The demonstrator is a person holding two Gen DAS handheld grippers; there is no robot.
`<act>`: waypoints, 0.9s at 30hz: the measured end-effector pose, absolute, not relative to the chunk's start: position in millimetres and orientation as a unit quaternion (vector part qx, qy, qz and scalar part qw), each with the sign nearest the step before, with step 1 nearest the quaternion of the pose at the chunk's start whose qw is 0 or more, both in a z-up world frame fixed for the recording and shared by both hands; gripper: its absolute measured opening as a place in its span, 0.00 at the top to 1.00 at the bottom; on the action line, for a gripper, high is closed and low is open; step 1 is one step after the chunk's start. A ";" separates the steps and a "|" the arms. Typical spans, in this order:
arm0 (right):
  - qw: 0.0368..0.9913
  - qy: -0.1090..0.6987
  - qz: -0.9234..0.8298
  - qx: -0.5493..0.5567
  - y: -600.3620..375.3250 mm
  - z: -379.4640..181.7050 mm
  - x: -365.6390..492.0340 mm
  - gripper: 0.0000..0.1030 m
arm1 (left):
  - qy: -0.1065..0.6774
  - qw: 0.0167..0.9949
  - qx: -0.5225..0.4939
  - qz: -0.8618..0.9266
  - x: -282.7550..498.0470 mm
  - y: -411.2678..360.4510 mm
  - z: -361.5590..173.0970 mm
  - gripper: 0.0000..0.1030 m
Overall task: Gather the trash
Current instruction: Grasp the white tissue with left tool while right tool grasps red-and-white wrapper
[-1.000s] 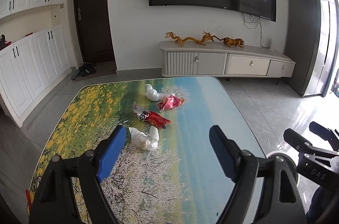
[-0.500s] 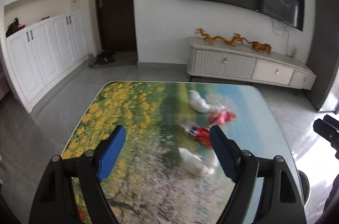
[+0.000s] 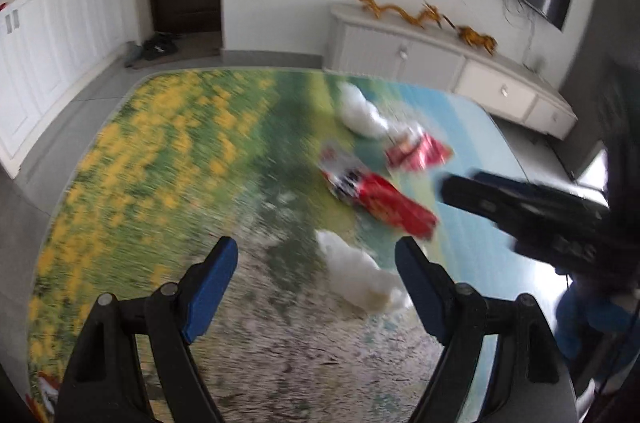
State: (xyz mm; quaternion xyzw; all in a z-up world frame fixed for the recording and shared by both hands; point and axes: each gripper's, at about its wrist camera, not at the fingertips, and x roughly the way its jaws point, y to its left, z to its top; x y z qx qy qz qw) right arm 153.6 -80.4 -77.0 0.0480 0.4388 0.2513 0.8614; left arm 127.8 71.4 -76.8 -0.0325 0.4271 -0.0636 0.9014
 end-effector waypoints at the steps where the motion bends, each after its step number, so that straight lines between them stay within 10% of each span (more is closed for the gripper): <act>1: 0.857 0.443 0.260 0.048 -76.6 -81.0 158.3 0.50 | 0.431 0.899 -0.029 -0.069 128.7 67.3 -80.5 0.22; 7: 0.836 0.463 0.292 0.044 -67.2 -94.9 176.7 0.53 | 0.450 0.888 -0.036 -0.088 132.6 61.9 -102.8 0.31; 15: 0.822 0.471 0.319 0.004 -50.8 -105.4 177.3 0.57 | 0.443 0.886 -0.057 -0.124 120.6 66.1 -100.6 0.80; 27: 0.834 0.447 0.323 -0.028 -44.4 -102.6 134.3 0.99 | 0.425 0.897 -0.071 -0.099 89.8 88.2 -84.3 0.91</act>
